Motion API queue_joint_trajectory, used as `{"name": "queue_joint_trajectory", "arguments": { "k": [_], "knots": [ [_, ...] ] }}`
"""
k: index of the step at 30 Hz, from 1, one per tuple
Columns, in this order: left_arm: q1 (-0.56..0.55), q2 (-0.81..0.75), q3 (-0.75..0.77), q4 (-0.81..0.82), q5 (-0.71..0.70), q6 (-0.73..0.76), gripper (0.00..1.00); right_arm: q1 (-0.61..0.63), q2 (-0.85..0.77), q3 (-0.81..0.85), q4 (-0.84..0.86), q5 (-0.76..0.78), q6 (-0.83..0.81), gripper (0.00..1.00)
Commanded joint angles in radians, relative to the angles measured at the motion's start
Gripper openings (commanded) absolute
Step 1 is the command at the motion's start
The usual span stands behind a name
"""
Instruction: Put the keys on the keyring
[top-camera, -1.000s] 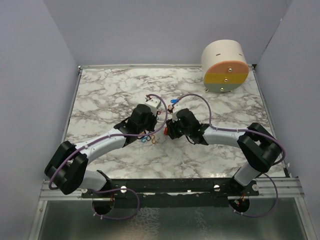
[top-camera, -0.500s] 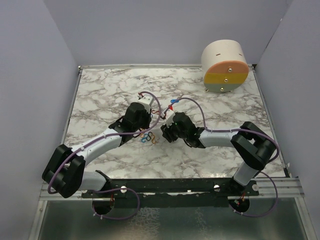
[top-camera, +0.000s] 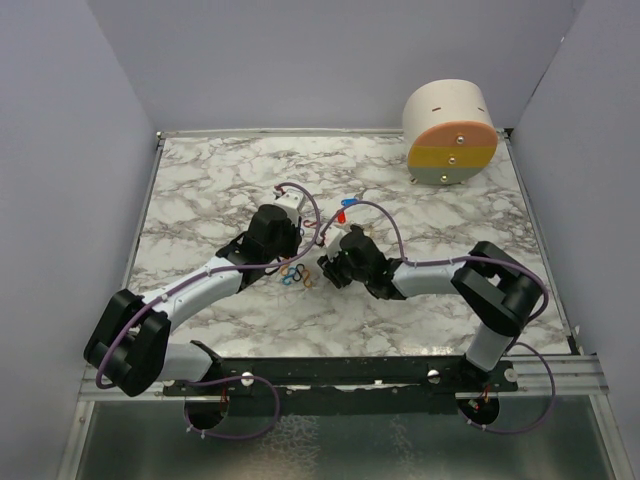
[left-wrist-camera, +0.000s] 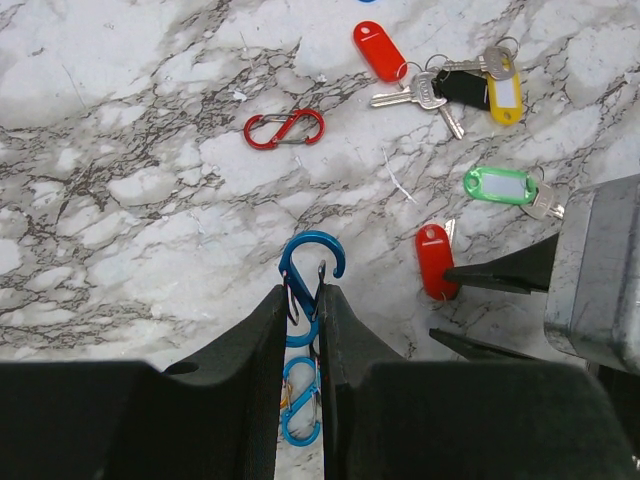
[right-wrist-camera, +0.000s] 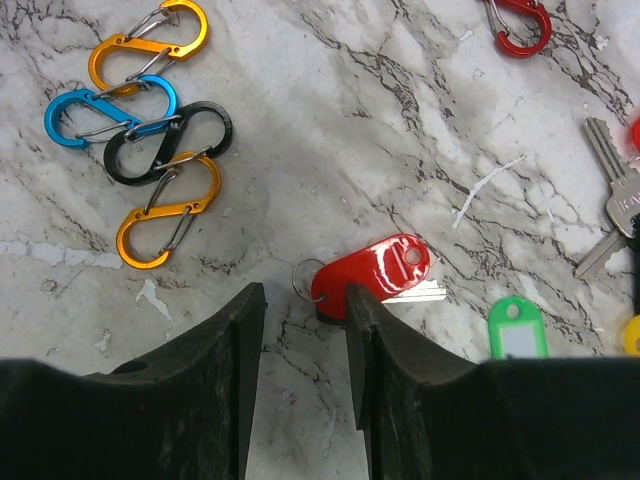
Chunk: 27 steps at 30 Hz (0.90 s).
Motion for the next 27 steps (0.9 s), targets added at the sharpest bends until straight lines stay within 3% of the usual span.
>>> {"name": "queue_joint_trajectory", "arguments": {
  "k": [1,6,12,20,24,27],
  "knots": [
    [0.009,-0.014,-0.016,0.018,0.030,-0.010,0.00,0.016,0.028,0.013,0.024,0.051,-0.025,0.35],
    [0.010,-0.008,-0.015,0.020,0.035,-0.007,0.00,0.020,0.037,0.020,0.016,0.079,-0.027,0.15],
    [0.012,-0.003,-0.013,0.024,0.042,-0.006,0.00,0.023,-0.008,0.004,0.038,0.109,-0.011,0.01],
    [0.011,0.005,-0.013,0.030,0.060,-0.006,0.00,0.023,-0.161,-0.058,0.068,0.109,0.006,0.02],
    [0.012,0.007,-0.013,0.033,0.064,-0.006,0.00,0.023,-0.148,-0.039,0.039,0.086,0.003,0.26],
    [0.012,0.007,-0.013,0.031,0.063,-0.008,0.00,0.024,-0.109,-0.011,0.018,0.079,0.000,0.30]
  ]
}}
